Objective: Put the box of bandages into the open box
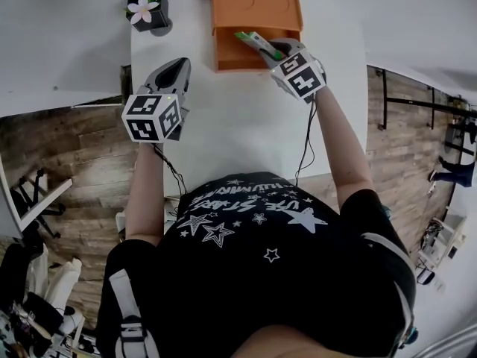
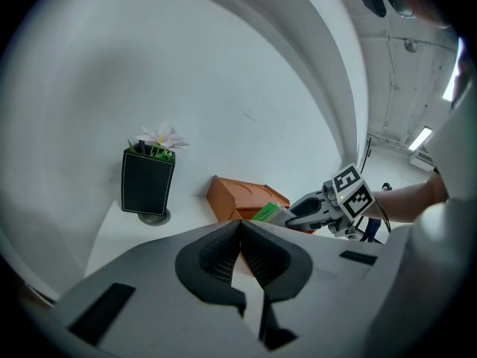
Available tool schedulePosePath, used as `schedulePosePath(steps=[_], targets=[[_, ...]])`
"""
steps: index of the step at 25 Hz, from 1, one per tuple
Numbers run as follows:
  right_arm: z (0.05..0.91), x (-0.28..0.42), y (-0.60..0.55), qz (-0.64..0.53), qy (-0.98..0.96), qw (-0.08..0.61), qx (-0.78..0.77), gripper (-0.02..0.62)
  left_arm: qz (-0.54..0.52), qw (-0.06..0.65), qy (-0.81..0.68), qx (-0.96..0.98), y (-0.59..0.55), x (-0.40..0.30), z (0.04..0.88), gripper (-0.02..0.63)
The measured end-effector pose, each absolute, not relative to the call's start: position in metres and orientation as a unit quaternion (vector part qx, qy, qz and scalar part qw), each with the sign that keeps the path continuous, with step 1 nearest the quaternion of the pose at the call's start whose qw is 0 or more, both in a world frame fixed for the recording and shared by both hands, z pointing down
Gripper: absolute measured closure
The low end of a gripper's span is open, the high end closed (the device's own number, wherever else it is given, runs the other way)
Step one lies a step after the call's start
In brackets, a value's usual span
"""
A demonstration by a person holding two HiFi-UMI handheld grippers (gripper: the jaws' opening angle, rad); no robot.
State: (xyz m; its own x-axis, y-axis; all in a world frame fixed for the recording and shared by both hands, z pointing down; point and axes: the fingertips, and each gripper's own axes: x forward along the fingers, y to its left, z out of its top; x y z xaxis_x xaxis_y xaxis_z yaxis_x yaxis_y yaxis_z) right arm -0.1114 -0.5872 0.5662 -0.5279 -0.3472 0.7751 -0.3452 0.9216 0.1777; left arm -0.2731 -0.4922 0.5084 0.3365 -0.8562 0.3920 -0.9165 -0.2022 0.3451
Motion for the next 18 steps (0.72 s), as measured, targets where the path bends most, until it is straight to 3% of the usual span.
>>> schedulePosePath(steps=[18], targets=[[0.550, -0.100, -0.579, 0.015, -0.876, 0.414, 0.247, 0.442, 0.058, 0.259, -0.567, 0.780, -0.485, -0.264, 0.501, 0.586]])
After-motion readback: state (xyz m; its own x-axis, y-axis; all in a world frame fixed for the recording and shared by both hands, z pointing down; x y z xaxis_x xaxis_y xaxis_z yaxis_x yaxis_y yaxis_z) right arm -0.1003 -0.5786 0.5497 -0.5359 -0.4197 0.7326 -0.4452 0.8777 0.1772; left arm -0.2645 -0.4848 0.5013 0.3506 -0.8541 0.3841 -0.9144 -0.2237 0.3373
